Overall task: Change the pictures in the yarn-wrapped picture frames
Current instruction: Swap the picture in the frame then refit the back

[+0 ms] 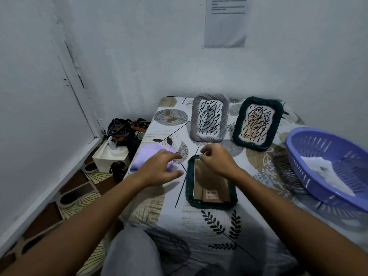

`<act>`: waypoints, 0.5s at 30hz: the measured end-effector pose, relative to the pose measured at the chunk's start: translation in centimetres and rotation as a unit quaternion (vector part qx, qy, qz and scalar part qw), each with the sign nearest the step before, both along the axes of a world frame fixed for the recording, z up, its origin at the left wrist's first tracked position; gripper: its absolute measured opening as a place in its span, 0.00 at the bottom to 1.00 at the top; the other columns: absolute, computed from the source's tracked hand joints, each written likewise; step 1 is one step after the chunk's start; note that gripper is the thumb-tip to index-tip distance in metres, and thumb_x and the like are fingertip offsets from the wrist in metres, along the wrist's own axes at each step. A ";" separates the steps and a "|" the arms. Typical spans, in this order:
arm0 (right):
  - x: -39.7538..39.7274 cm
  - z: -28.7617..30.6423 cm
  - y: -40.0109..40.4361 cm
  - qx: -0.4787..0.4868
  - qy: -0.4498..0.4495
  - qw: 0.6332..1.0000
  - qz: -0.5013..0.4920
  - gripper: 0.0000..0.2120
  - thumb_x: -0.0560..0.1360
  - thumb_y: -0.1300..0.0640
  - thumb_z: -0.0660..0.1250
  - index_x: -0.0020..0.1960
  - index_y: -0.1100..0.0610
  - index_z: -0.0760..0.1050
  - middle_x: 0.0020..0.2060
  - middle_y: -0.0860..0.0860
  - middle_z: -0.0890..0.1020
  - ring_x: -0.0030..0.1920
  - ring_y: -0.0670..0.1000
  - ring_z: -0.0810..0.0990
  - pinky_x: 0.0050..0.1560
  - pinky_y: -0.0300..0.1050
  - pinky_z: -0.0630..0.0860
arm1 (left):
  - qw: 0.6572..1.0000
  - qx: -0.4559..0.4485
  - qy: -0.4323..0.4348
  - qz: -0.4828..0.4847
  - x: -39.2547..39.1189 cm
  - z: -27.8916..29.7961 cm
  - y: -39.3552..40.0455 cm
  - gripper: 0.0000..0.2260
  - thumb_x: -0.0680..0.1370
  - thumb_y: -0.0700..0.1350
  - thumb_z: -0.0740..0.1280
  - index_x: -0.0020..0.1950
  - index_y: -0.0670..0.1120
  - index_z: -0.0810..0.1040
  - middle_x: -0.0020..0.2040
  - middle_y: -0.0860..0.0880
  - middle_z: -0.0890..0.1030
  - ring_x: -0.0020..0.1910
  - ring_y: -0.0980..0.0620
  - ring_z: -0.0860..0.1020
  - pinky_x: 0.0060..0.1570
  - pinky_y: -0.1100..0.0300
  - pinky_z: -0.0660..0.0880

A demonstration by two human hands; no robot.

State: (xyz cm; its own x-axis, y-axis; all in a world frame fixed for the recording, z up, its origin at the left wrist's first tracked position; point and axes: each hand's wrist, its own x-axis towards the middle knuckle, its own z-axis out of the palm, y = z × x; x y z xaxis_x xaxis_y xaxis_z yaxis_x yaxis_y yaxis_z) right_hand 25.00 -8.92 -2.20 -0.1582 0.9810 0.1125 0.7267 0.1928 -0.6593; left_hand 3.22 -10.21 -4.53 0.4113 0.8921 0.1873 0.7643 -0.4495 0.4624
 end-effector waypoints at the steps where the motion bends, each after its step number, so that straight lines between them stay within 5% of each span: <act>1: 1.2 0.2 -0.4 -0.032 0.016 0.999 -0.018 0.07 0.74 0.61 0.65 0.50 0.62 0.80 0.42 0.56 0.82 0.42 0.54 0.80 0.46 0.52 0.80 | 0.999 -0.031 -0.018 0.001 1.3 0.0 -0.5 0.26 0.72 0.60 0.68 0.65 0.46 0.77 0.60 0.48 0.80 0.56 0.52 0.77 0.54 0.60 0.72; 5: 4.2 0.1 -2.6 -0.173 0.071 0.980 -0.059 0.04 0.77 0.63 0.64 0.50 0.62 0.77 0.37 0.57 0.81 0.33 0.52 0.81 0.31 0.43 0.78 | 0.995 -0.077 -0.056 0.018 5.3 -0.7 -1.6 0.17 0.75 0.47 0.70 0.63 0.43 0.78 0.56 0.47 0.82 0.46 0.55 0.78 0.41 0.73 0.70; 10: 4.3 -0.7 -4.0 -0.240 0.142 0.957 -0.076 0.05 0.78 0.64 0.61 0.48 0.62 0.76 0.36 0.57 0.80 0.31 0.52 0.80 0.29 0.42 0.79 | 0.989 -0.108 -0.079 0.064 6.2 -1.8 -2.0 0.18 0.74 0.44 0.70 0.64 0.42 0.78 0.58 0.45 0.82 0.54 0.51 0.80 0.57 0.57 0.76; 15: 3.9 -0.6 -4.0 -0.275 0.204 0.935 -0.096 0.03 0.75 0.67 0.64 0.44 0.61 0.74 0.34 0.56 0.77 0.27 0.48 0.74 0.22 0.37 0.66 | 0.990 -0.102 -0.076 0.065 6.4 -1.4 -2.6 0.15 0.76 0.39 0.65 0.63 0.41 0.78 0.58 0.44 0.82 0.55 0.49 0.79 0.57 0.56 0.75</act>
